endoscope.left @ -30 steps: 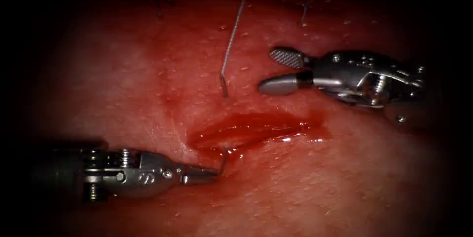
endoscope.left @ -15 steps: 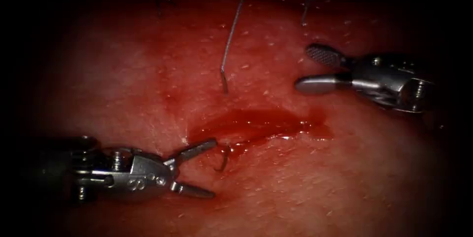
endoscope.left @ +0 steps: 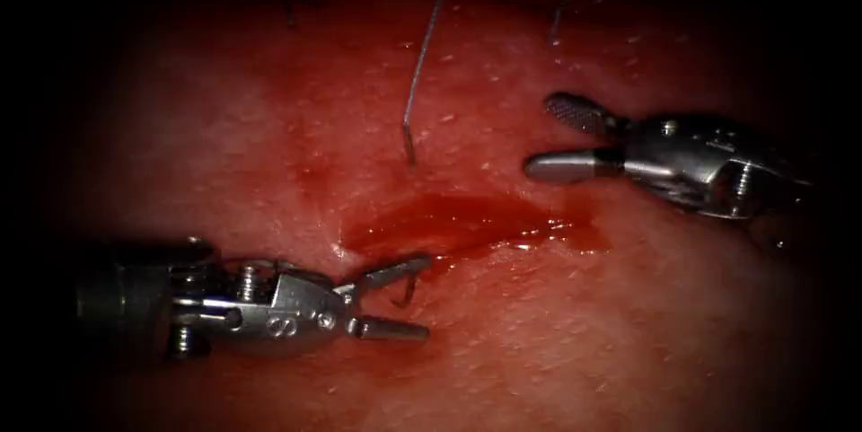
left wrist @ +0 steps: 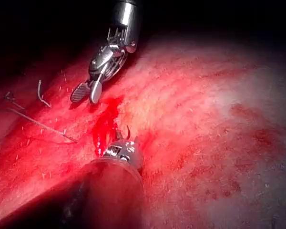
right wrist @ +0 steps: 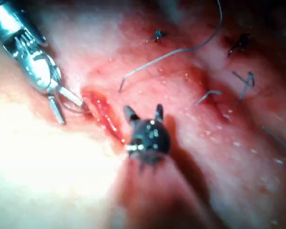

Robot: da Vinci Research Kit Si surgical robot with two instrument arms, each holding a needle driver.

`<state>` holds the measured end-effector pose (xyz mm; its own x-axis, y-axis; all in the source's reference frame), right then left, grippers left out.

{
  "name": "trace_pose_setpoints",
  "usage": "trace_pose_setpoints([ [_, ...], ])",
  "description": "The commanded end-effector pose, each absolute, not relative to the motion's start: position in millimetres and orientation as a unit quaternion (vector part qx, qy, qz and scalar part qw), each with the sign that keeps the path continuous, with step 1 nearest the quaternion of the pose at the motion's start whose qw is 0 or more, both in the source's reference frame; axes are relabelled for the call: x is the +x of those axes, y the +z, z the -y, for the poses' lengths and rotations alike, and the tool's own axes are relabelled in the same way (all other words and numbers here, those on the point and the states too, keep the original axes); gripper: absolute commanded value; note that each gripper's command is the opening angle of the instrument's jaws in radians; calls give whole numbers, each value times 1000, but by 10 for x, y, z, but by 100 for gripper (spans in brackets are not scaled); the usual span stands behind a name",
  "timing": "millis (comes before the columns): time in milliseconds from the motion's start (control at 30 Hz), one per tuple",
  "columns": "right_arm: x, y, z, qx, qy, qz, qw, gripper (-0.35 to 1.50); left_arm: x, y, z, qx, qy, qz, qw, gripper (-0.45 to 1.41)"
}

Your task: Wound Closure

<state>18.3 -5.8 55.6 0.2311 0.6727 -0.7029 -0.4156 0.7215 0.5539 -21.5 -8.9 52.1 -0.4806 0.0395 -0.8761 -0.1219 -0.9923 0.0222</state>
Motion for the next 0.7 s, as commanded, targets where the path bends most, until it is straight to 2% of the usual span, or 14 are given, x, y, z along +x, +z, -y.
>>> trace_pose_setpoints([
  [33,188,561,64,127,351,-511,774,88,-221,527,91,-511,856,-38,59,5],
  [133,187,559,68,128,350,-511,774,88,-222,534,86,-510,857,-42,66,17],
  [167,186,559,69,128,350,-511,774,88,-221,537,83,-512,855,-42,72,5],
  [267,183,557,70,130,349,-512,774,88,-219,540,77,-516,851,-34,94,-45],
  [367,180,555,71,131,348,-513,773,88,-220,539,77,-524,844,-17,112,-45],
  [467,171,551,73,134,346,-517,772,88,-223,535,71,-544,826,57,133,-45],
  [700,162,543,75,132,350,-519,769,84,-226,519,63,-552,810,115,161,-45],
])
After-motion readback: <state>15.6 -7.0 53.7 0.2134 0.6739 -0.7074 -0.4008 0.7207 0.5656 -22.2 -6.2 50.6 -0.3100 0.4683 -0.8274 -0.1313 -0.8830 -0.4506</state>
